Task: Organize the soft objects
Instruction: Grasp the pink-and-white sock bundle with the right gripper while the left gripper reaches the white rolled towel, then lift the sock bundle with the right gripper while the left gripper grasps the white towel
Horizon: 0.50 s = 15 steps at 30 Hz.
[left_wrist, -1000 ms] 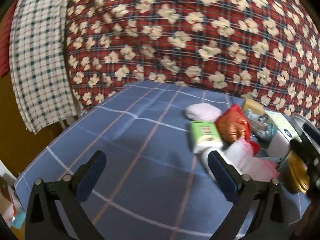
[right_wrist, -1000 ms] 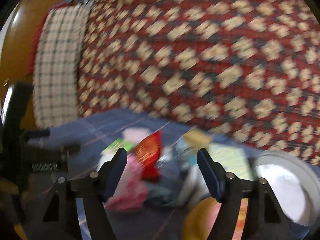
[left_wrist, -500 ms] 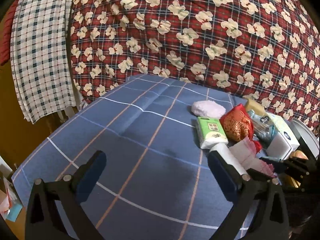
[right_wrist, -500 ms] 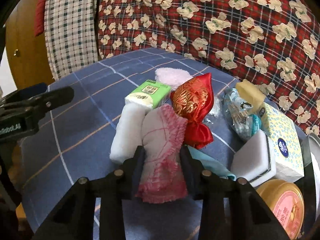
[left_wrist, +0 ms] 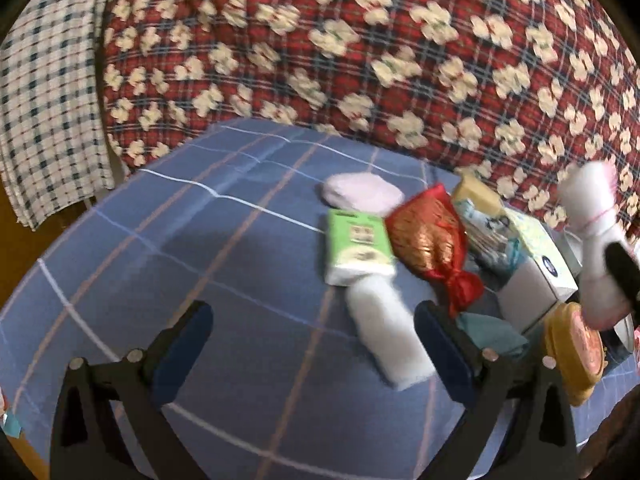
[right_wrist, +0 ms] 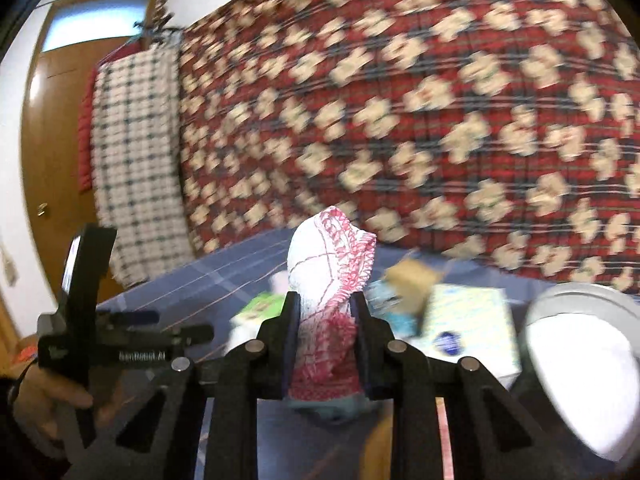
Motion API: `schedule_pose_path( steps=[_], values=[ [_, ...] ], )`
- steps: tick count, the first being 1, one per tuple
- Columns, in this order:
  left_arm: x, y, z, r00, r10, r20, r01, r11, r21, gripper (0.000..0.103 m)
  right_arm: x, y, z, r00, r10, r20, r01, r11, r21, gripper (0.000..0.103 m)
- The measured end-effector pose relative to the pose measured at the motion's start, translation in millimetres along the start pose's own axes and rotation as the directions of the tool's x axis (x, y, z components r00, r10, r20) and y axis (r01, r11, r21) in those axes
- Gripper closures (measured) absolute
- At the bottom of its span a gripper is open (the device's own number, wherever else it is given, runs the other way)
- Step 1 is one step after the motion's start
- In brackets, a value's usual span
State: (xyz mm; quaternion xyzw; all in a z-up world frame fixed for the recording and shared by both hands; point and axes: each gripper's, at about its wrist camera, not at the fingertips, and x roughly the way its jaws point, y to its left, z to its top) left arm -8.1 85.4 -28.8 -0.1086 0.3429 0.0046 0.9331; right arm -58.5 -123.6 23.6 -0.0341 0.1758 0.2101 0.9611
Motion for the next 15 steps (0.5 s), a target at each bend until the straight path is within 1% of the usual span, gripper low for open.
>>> schedule_pose_path(
  steps=[3,5,7,8,10,13,14,15],
  values=[
    [14,-20,-2,0.999,0.006,-0.045,-0.005,1.000,0.019,0.013,-10,-11,1,0.995,-0.085,0.047,0.084,0.996,0.014,0.076],
    [24,-29,-6,0.997,0.015,-0.073,-0.013,1.000,0.023,0.018,-15,-17,3,0.991,-0.115,0.069,0.113,0.993,0.023,0.076],
    [34,-35,-9,0.993,0.021,-0.114,-0.019,1.000,0.023,0.025,-21,-25,6,0.988,-0.126,0.085,0.124,0.992,0.033,0.076],
    [39,-37,-10,0.991,0.018,-0.135,-0.016,1.000,0.021,0.031,-21,-27,7,0.987,-0.135,0.090,0.132,0.991,0.034,0.076],
    [39,-39,-9,0.991,0.027,-0.129,-0.025,1.000,0.017,0.032,-25,-31,8,0.985,-0.147,0.091,0.144,0.989,0.035,0.076],
    [42,-40,-9,0.990,0.038,-0.136,-0.036,0.999,0.020,0.039,-25,-35,8,0.986,-0.145,0.086,0.141,0.989,0.047,0.076],
    [42,-41,-9,0.990,0.034,-0.137,-0.031,0.999,0.024,0.042,-26,-36,8,0.986,-0.142,0.085,0.138,0.989,0.050,0.076],
    [41,-41,-9,0.990,0.022,-0.137,-0.020,1.000,0.022,0.050,-26,-35,9,0.987,-0.138,0.086,0.134,0.990,0.052,0.076]
  ],
)
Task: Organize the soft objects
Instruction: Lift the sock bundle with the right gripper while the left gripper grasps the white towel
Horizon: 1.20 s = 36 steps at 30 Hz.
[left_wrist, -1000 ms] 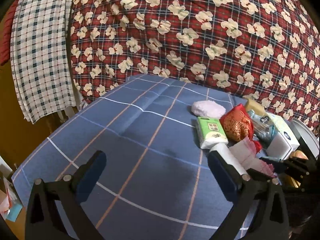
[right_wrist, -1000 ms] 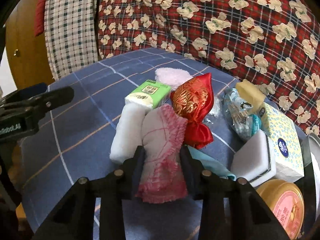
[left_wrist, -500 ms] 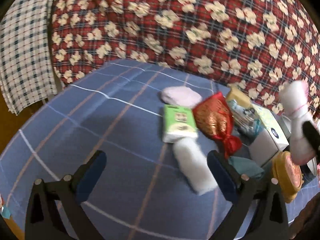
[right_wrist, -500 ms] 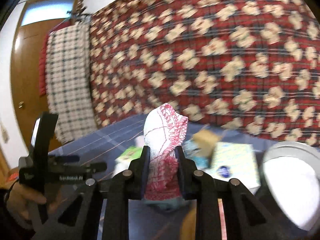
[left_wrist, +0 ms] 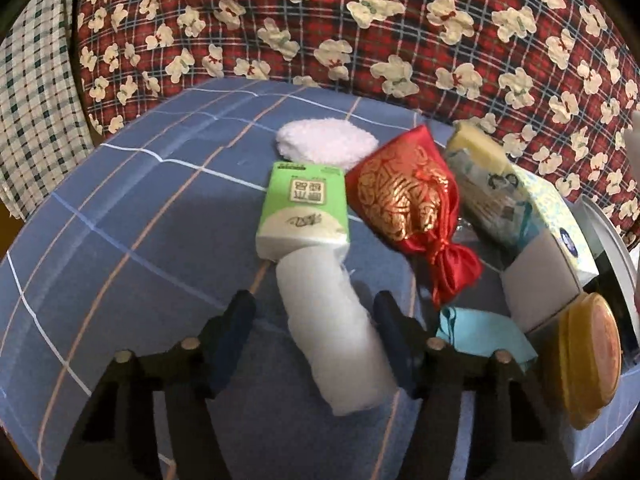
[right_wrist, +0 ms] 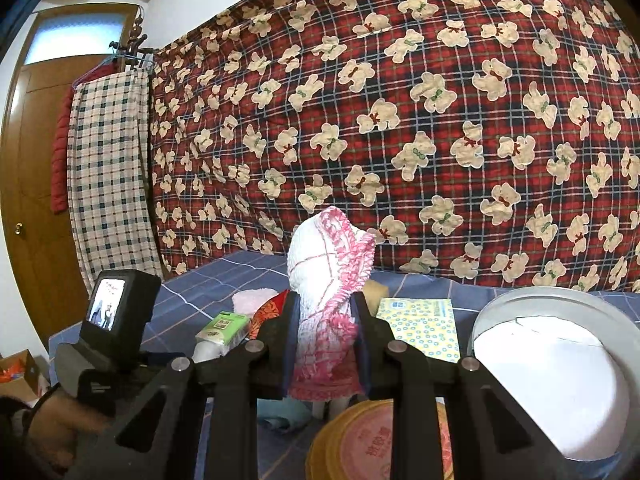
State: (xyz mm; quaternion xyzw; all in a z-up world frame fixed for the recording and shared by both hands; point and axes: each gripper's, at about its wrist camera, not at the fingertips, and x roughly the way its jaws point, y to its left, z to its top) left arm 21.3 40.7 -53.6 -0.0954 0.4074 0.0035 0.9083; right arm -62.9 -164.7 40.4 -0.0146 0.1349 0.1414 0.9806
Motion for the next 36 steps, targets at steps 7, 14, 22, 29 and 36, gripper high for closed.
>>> schedule_pose_path(
  steps=[7,14,22,29,36],
  values=[
    [-8,7,-6,0.997,-0.076,0.025,0.077,0.996,-0.047,0.066,-6,2,-1,1.000,-0.011,0.021,0.012,1.000,-0.019,0.076],
    [-43,7,-7,0.979,-0.093,0.179,0.104,0.993,-0.051,0.068,-16,-13,2,0.998,-0.035,0.058,0.033,0.999,0.025,0.076],
    [-79,-25,-1,0.935,-0.135,0.328,0.131,0.991,0.035,0.069,-42,-52,5,0.983,-0.139,0.123,0.131,0.989,0.069,0.076],
    [-104,-73,3,0.891,-0.237,0.388,0.187,0.969,0.161,0.069,-59,-78,5,0.966,-0.211,0.148,0.201,0.976,0.084,0.076],
    [-112,-84,10,0.883,-0.248,0.398,0.192,0.966,0.176,0.068,-68,-109,3,0.946,-0.293,0.136,0.277,0.953,0.122,0.075]
  ],
)
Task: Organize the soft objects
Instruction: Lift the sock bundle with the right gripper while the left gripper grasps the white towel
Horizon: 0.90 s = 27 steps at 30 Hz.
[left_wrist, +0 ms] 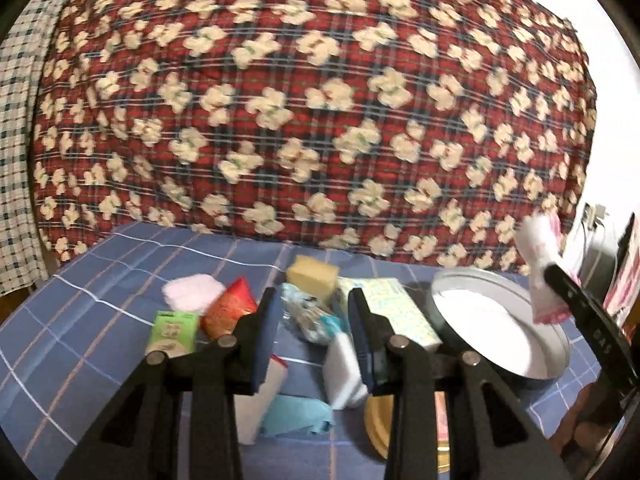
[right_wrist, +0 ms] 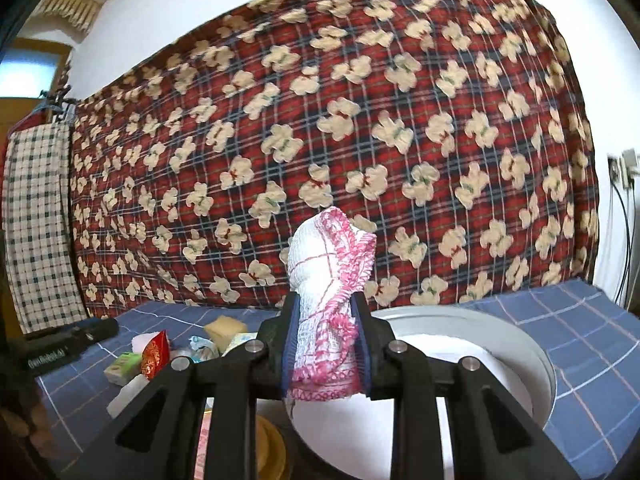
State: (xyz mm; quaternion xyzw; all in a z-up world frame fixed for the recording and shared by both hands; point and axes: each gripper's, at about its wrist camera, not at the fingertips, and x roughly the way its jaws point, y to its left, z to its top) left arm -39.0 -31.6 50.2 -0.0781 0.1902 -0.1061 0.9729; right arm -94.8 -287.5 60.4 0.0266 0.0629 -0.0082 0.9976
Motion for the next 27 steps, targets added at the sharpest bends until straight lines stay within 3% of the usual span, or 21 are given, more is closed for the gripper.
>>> schedule_pose_path(
  steps=[3,6,7,10,12,13,17,21,23,25,27],
  values=[
    [1,35,3,0.994,0.097,-0.047,-0.099,0.994,-0.049,0.063,2,-9,-1,1.000,0.008,-0.018,-0.008,0.999,0.034,0.075],
    [5,70,-1,0.978,0.176,-0.108,-0.189,0.975,-0.119,0.058,0,-11,0,1.000,0.016,-0.012,-0.016,0.999,0.045,0.075],
    [12,79,-6,0.967,0.195,-0.162,-0.215,0.969,-0.122,0.058,-1,-10,1,1.000,0.015,-0.008,-0.015,0.999,0.038,0.075],
    [28,81,-22,0.956,0.148,-0.252,-0.177,0.979,-0.097,0.057,-3,-4,0,1.000,0.017,-0.002,-0.017,1.000,0.013,0.075],
    [39,69,-33,0.949,0.083,-0.304,-0.105,0.993,-0.057,0.041,-2,-2,0,1.000,0.017,-0.005,-0.017,1.000,-0.001,0.075],
    [43,61,-38,0.944,0.061,-0.326,-0.073,0.997,-0.026,0.039,-1,-2,-1,1.000,0.016,-0.009,-0.017,1.000,-0.004,0.075],
    [48,47,-51,0.932,0.087,-0.352,-0.068,0.995,0.067,0.038,0,-5,-1,1.000,0.009,-0.014,-0.008,1.000,0.007,0.075],
    [65,48,-60,0.899,0.072,-0.432,-0.057,0.997,0.048,0.039,2,-10,-1,0.999,0.017,-0.028,-0.016,0.999,0.041,0.075],
    [73,50,-66,0.881,0.065,-0.469,-0.058,0.998,0.029,0.045,3,-11,-2,0.999,0.015,-0.033,-0.013,0.999,0.044,0.075],
    [72,49,-64,0.891,0.056,-0.450,-0.048,0.998,0.029,0.066,3,-10,-2,0.999,0.011,-0.032,-0.010,0.999,0.038,0.075],
    [72,49,-66,0.889,0.059,-0.455,-0.052,0.998,0.028,0.074,3,-9,-2,0.999,0.013,-0.035,-0.011,0.999,0.036,0.075]
  ],
)
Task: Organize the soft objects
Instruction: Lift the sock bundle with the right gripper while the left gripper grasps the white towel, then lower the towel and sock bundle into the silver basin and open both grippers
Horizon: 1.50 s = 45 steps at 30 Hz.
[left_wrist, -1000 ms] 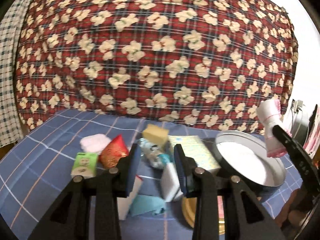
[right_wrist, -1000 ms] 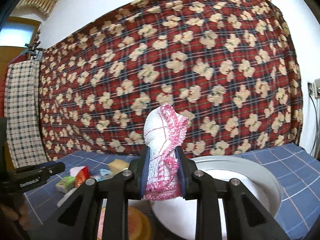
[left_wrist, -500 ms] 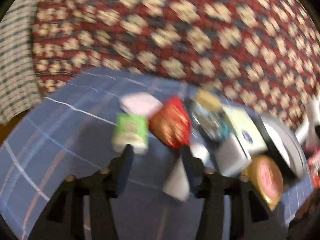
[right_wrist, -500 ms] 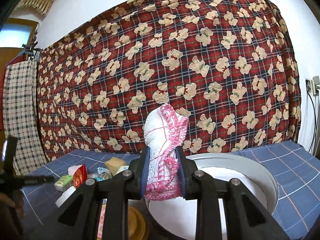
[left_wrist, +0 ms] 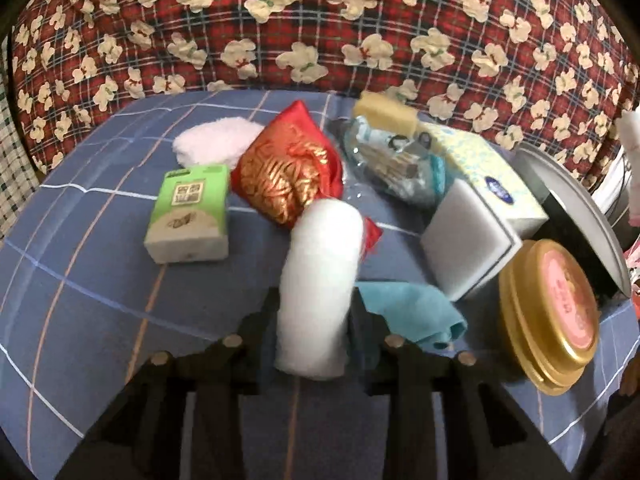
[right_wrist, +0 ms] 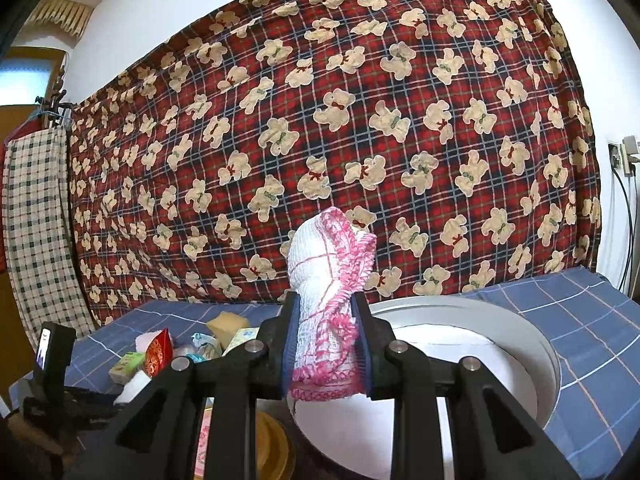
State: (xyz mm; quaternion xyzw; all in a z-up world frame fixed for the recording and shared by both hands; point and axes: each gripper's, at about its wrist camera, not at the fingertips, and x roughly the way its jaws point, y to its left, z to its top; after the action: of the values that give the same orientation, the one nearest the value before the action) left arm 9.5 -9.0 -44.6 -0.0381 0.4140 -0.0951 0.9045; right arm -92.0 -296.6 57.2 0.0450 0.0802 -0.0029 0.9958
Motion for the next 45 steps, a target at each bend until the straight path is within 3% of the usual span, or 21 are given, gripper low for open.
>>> schedule_pose_path(
  steps=[4,9,14,17,27,33,40,45],
  values=[
    [-9,7,-3,0.998,-0.013,0.056,0.016,0.999,-0.050,0.074,-1,1,0,1.000,-0.003,-0.001,0.003,1.000,-0.003,0.075],
    [-39,11,5,0.979,-0.012,0.204,0.031,0.995,-0.091,0.074,-1,-1,1,1.000,-0.010,0.010,0.010,1.000,0.006,0.075],
    [-62,-15,16,0.948,-0.037,0.315,0.044,0.999,-0.015,0.074,-6,-7,4,0.999,-0.034,0.038,0.034,0.999,0.003,0.075],
    [-68,-37,19,0.935,-0.088,0.343,0.079,0.996,0.040,0.074,-8,-14,6,0.997,-0.062,0.047,0.063,0.998,-0.007,0.075],
    [-67,-124,29,0.913,-0.229,0.338,0.174,0.967,0.185,0.074,-13,-66,9,0.980,-0.193,0.057,0.194,0.981,-0.021,0.075],
    [-62,-178,35,0.896,-0.293,0.332,0.222,0.946,0.237,0.074,-7,-91,7,0.964,-0.264,0.031,0.265,0.959,-0.096,0.075],
    [-30,-244,33,0.910,-0.343,0.234,0.275,0.920,0.280,0.074,3,-113,2,0.953,-0.302,-0.036,0.297,0.949,-0.108,0.075],
    [-7,-266,29,0.923,-0.350,0.162,0.299,0.915,0.270,0.074,13,-118,-3,0.953,-0.283,-0.106,0.274,0.957,-0.093,0.075]
  ],
)
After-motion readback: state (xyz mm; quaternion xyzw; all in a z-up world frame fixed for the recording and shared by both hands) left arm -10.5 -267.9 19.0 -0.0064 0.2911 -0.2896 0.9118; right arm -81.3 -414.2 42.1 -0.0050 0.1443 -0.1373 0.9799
